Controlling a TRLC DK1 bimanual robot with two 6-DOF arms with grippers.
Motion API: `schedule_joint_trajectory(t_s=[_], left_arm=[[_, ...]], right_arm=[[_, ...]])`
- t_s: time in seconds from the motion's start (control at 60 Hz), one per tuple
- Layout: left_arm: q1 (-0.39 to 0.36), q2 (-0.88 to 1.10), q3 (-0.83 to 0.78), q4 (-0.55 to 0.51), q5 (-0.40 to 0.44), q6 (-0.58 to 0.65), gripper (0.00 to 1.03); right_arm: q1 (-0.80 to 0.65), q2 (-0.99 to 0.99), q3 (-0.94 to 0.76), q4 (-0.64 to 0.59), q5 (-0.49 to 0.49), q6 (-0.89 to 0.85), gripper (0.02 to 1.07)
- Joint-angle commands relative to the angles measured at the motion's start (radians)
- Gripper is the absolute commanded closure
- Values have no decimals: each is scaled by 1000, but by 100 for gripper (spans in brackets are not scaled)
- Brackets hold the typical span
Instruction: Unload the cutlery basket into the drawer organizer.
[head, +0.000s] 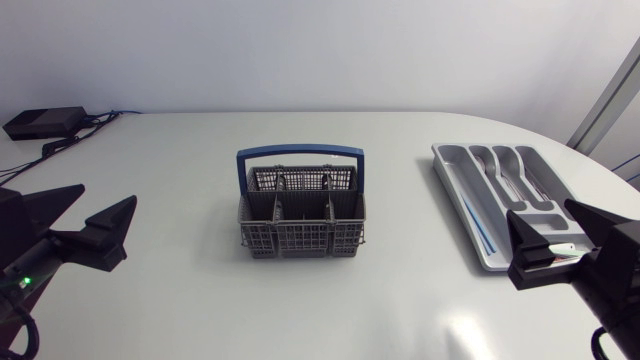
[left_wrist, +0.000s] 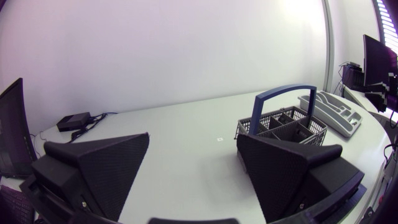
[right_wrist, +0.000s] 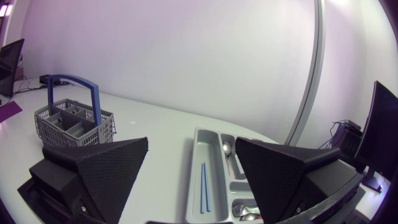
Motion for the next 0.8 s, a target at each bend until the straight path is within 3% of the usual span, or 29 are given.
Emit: schedule_joint_trajectory(t_s=[0.0, 0.2, 0.567, 0.783], left_arm=[[-4, -48, -58, 23, -19, -40, 4], [-12, -162, -161, 56, -64, -79, 4], [-25, -366, -347, 113, -144, -149, 5], [-25, -366, -347, 113, -144, -149, 5]], right_arm=[[-10, -46, -58, 29, 14, 74, 6], [-16, -160, -164, 69, 27, 174, 6], [-16, -163, -167, 70, 27, 177, 6], [-16, -163, -167, 70, 27, 177, 6]])
